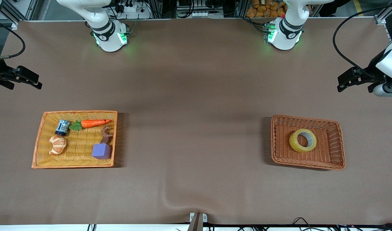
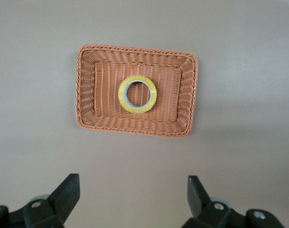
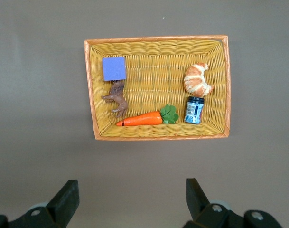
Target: Transfer tape with both arms
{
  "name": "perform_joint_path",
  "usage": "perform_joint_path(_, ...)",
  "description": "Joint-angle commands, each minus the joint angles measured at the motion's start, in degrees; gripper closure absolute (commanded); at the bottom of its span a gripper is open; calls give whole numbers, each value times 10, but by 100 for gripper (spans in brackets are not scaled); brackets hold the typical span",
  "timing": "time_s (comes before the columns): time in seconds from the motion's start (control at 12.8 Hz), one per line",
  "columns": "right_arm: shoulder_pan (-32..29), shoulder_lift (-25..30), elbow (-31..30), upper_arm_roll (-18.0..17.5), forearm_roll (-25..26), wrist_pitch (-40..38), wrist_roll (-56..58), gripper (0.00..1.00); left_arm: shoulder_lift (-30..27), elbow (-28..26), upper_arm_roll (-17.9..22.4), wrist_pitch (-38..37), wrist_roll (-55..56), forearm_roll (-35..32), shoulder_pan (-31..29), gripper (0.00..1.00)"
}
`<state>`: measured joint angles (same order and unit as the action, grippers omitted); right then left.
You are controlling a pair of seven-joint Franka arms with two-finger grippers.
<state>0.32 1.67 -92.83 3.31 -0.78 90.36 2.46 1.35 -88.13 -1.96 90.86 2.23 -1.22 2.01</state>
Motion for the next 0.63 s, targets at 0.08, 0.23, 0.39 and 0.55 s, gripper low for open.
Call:
perform_joint_path(0.08, -8, -3, 12, -4, -8, -11, 5, 0, -5, 5, 9, -12, -3, -5, 9, 0)
perform_joint_path(0.23, -8, -3, 12, -4, -7, -11, 5, 0, -3, 10, 10, -12, -3, -5, 10, 0)
perform_joint_path(0.39, -8, -3, 12, -5, -8, -11, 4, 0, -4, 12, 9, -22, -3, -6, 10, 0)
perform_joint_path(0.55, -8, -3, 12, -5, -8, -11, 4, 0, -2, 13, 11, -24, -4, -11, 7, 0)
